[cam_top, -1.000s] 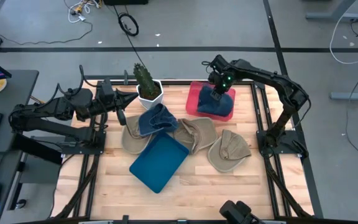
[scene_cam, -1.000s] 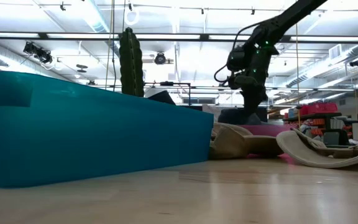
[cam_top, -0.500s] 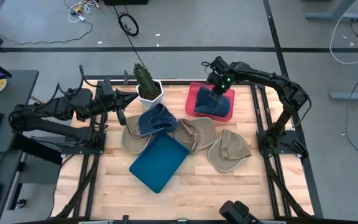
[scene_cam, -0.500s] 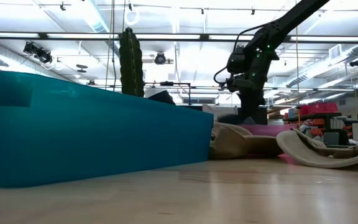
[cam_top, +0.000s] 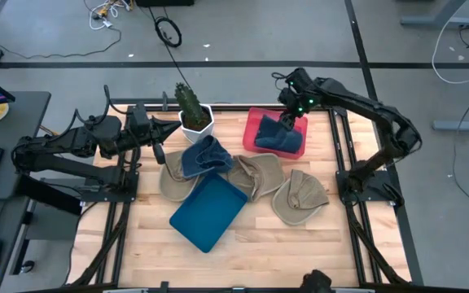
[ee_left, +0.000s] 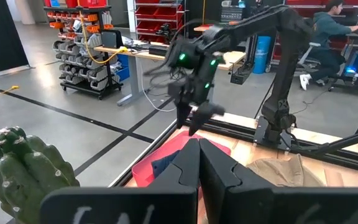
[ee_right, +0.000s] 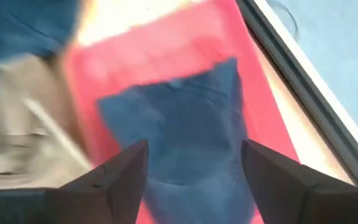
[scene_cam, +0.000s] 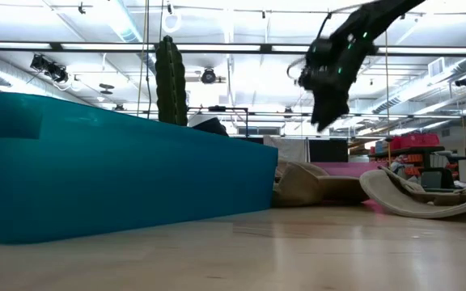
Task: Pick & Place hat
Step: Put the blue cap into the pink bin
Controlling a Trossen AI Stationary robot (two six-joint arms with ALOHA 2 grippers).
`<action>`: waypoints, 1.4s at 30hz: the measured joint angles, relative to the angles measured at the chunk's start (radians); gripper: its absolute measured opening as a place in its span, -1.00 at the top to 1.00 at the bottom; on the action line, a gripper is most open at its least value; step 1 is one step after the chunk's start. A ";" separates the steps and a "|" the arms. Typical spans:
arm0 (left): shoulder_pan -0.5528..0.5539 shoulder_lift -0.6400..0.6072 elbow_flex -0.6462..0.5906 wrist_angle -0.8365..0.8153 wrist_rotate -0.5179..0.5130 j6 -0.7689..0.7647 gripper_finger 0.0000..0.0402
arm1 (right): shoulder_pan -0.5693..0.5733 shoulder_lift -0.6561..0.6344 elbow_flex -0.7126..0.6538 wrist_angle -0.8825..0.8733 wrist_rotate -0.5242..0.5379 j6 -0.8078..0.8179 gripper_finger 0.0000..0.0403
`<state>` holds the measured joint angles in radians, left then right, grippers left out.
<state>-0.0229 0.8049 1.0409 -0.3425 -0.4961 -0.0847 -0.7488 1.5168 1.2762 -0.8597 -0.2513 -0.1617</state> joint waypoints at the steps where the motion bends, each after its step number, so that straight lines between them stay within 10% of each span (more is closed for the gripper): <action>1: 0.000 0.000 0.000 0.000 0.000 0.000 0.97 | 0.015 -0.025 0.000 0.000 -0.028 0.004 -0.32; 18: 0.000 0.000 0.001 -0.055 0.015 -0.001 0.97 | 0.510 -0.076 0.002 0.413 -0.017 0.124 -0.27; 42: 0.000 0.000 0.001 -0.055 0.076 0.002 0.97 | 0.566 0.361 0.001 0.726 0.059 0.155 -0.27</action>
<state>-0.0227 0.8047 1.0416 -0.3973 -0.4202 -0.0825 -0.1825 1.8775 1.2770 -0.1342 -0.1926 -0.0071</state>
